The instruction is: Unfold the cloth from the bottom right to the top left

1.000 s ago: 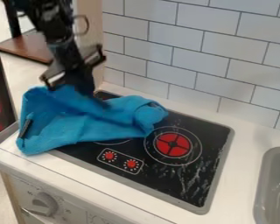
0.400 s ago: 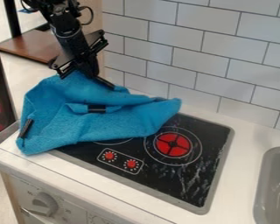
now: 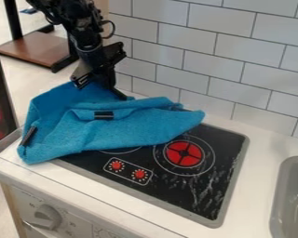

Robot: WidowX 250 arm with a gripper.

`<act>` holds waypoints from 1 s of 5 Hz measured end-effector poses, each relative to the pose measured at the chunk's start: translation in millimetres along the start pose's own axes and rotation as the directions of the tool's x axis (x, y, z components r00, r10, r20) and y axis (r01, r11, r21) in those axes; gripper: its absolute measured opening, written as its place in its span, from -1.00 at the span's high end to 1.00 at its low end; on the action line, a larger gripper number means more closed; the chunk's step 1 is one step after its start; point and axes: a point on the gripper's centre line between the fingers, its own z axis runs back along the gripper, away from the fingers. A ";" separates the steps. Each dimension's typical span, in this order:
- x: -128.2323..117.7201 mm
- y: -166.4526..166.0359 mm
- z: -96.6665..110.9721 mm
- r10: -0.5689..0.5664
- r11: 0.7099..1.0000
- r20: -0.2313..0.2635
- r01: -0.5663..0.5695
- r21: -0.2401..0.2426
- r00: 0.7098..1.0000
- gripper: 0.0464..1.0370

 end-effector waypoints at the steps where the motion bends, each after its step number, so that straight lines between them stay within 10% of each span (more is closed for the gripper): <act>1: -0.9 1.6 -2.7 0.000 1.000 -0.010 0.001 0.012 1.000 0.66; 4: -6.2 6.2 -0.4 -0.002 0.999 -0.045 0.004 0.045 0.999 -0.94; 5: -5.6 -2.6 12.6 0.000 1.000 -0.049 0.001 0.013 0.999 -0.94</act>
